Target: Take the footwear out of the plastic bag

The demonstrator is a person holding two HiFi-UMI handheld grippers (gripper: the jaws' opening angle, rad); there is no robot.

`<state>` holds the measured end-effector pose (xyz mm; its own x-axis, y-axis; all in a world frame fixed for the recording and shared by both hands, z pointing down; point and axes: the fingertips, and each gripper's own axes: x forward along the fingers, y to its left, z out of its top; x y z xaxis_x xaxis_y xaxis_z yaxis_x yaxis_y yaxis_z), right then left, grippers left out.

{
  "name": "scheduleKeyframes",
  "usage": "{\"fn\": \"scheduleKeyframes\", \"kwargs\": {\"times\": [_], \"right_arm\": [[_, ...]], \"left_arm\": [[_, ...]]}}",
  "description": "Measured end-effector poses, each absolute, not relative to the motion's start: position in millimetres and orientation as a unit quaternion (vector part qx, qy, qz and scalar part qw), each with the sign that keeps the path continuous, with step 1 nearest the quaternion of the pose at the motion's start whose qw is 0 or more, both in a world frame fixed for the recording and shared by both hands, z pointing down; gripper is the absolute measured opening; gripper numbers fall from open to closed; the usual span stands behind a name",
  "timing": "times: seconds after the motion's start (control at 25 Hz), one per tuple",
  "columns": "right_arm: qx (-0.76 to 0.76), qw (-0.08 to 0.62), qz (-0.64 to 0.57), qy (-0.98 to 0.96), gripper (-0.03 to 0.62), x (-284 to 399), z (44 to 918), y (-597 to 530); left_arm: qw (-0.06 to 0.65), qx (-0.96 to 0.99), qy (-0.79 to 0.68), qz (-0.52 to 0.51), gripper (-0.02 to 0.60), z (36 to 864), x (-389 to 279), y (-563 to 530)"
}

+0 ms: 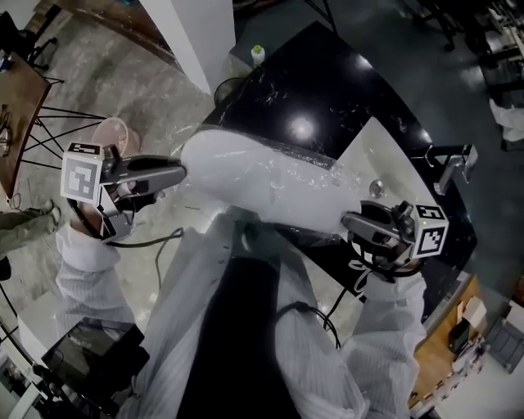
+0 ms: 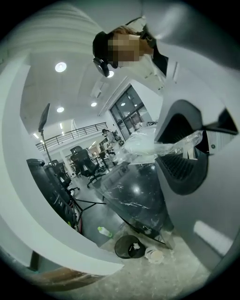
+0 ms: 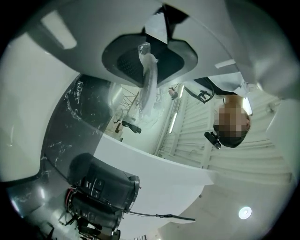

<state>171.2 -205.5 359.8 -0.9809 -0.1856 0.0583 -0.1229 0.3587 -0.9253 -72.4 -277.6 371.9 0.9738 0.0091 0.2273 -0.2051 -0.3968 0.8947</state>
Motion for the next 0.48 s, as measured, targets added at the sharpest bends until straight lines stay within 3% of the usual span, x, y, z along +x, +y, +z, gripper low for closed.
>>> {"fn": "scheduleKeyframes", "kwargs": {"times": [0.48], "right_arm": [[-0.122,0.050,-0.560,0.818,0.080,198,347,-207]], "left_arm": [[0.522,0.843,-0.078,0.105,0.015,363,-71,-287]]}}
